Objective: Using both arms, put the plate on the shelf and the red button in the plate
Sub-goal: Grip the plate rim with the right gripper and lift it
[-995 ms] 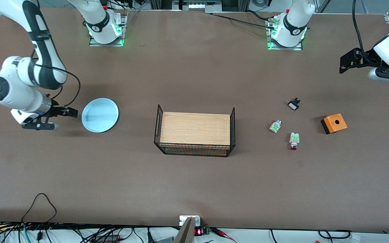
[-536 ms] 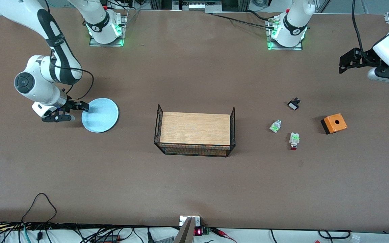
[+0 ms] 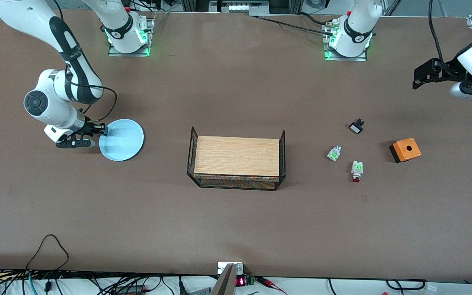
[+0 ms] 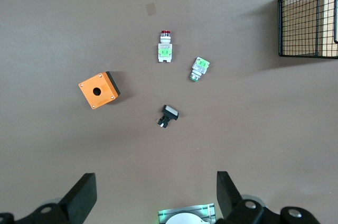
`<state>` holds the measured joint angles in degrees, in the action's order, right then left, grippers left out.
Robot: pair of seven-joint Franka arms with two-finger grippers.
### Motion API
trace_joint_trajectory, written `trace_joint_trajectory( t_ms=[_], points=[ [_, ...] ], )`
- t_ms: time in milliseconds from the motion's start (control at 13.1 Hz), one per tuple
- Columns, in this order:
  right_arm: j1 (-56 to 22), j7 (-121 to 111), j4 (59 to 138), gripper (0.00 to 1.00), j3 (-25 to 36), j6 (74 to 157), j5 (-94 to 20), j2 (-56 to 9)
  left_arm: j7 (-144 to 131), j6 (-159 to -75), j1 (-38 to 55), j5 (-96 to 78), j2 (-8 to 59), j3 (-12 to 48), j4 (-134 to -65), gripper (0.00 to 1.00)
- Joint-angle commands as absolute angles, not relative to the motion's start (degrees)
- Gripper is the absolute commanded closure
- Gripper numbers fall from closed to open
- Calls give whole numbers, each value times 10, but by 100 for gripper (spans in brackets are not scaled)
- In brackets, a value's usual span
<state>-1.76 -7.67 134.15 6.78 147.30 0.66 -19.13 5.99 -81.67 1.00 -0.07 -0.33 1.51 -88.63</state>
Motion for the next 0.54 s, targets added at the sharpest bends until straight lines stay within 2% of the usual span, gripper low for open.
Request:
trace_joint_trajectory(
  t_ms=[0,77,153,459],
  points=[
    [-25,-87,1345,59,69,1484,4,-198,58,-818,9,-14,-3,14,-890,0],
    [-27,-82,1345,73,69,1480,4,-195,58,-817,9,-14,-1,14,-890,0],
    [-30,-76,1345,99,69,1475,4,-190,58,-816,8,-14,-2,14,-890,0],
    [-27,-64,1344,100,69,1442,1,-167,58,-814,8,-14,-2,14,-891,0]
  ],
)
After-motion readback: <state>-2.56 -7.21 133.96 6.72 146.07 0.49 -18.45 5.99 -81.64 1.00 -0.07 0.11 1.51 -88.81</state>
